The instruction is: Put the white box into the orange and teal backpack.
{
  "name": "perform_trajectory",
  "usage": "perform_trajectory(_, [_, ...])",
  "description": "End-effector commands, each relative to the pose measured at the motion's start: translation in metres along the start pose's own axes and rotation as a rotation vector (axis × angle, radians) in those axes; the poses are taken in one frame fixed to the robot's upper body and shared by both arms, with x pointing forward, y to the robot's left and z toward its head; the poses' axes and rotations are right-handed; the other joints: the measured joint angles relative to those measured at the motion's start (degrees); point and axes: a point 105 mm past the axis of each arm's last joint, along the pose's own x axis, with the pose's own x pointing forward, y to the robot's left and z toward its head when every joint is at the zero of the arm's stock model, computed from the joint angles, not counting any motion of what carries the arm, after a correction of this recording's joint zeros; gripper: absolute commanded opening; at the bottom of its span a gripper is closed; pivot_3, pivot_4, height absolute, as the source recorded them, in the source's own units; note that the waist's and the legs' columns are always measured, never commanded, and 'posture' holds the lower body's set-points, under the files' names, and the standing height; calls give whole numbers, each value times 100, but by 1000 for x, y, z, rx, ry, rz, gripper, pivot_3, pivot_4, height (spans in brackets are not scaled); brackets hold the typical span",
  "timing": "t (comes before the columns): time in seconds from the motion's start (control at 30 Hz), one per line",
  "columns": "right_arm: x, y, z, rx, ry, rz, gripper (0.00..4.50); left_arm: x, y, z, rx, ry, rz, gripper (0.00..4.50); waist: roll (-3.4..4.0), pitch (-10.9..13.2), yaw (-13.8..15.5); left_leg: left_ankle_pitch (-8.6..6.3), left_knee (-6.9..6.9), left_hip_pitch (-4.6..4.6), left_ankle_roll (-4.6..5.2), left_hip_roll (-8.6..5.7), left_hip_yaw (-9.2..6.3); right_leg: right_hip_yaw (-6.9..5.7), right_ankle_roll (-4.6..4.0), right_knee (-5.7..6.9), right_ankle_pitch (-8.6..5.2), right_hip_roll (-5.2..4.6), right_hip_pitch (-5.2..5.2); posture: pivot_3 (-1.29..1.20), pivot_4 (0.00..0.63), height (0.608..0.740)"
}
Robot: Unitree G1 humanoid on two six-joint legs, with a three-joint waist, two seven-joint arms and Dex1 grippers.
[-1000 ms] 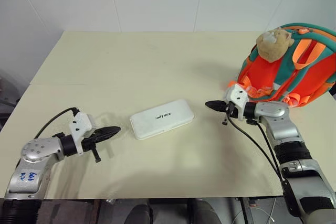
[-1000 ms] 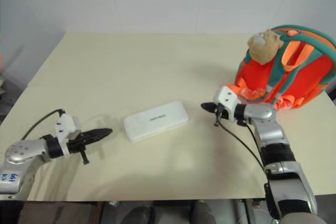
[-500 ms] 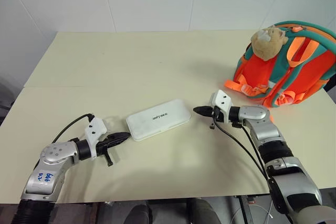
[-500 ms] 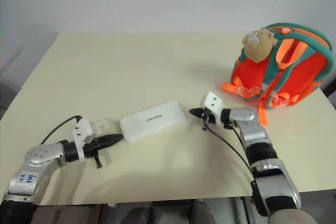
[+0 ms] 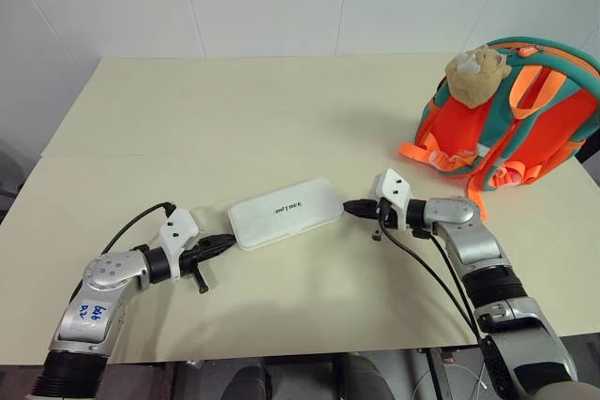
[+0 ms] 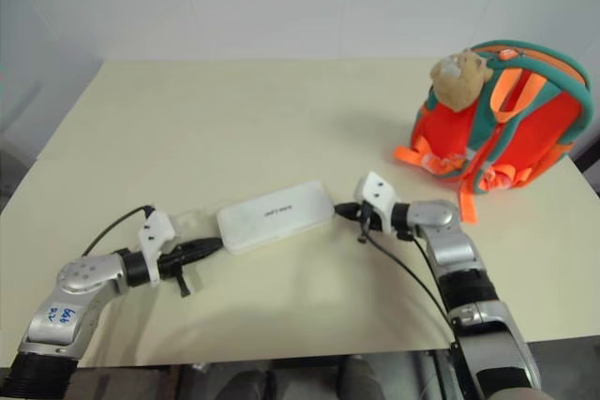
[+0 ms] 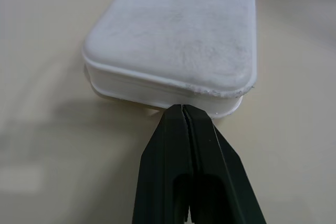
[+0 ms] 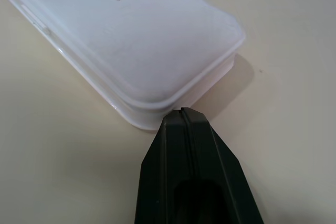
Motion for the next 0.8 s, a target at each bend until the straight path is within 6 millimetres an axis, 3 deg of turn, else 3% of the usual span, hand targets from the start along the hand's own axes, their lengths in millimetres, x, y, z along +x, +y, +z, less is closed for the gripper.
perform_trajectory(0.03, [3,12,18,-26,-54,65,134,5,-5,7,20,-28,-31,48,0,0,0,0,0,0,1,0,0,0,0,1,0,0,0,0,150,740])
perform_trajectory(0.27, [-7,19,26,-15,-46,100,134,8,-9,8,18,-39,-53,48,0,0,8,-1,0,0,1,0,-1,0,0,0,0,0,0,0,150,740])
perform_trajectory(0.47, [-17,39,32,32,-38,150,134,15,-18,9,15,-54,-101,48,0,0,17,-2,-1,-2,4,-1,-1,0,0,-6,0,-2,0,0,150,740])
perform_trajectory(0.8, [-43,55,15,116,51,139,134,24,-30,17,16,-80,-173,48,0,0,50,-4,3,-1,6,-2,-1,0,0,-21,0,-3,1,0,150,740])
